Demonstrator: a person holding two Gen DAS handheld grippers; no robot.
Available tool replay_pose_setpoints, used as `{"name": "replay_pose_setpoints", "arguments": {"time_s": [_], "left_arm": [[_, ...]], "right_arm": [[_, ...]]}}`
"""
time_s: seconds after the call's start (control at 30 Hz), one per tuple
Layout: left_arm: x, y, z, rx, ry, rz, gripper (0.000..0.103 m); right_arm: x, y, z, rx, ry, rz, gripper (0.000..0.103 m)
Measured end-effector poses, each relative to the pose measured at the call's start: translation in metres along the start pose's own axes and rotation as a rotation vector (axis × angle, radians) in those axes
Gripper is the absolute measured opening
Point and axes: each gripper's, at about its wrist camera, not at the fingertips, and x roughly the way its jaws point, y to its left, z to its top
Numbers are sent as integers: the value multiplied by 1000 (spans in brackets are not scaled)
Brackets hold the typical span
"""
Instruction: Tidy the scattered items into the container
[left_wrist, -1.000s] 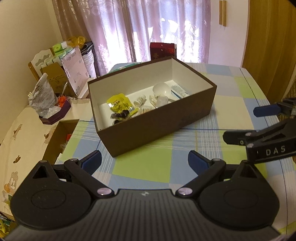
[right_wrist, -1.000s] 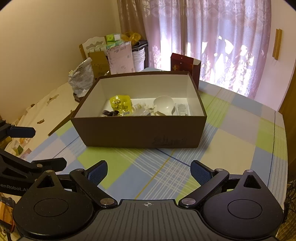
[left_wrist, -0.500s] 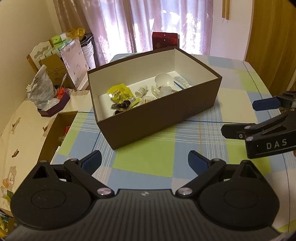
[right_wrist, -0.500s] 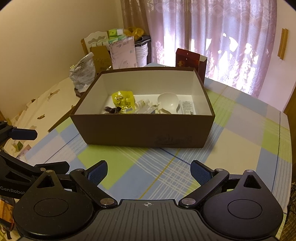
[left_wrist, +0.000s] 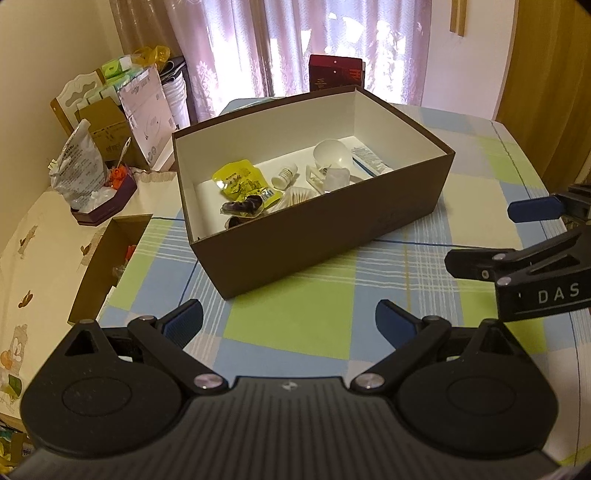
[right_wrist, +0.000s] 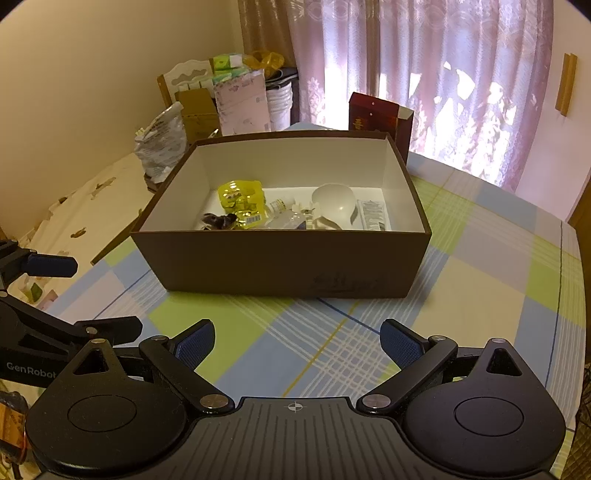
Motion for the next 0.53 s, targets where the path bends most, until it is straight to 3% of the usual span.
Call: {"name": "replay_pose_setpoints", "arguments": {"time_s": [0.53], "left_arm": [[20,-2,16,23,-6,-17,98]], "right_arm": [[9,-11,5,22,14,-26,101]]}}
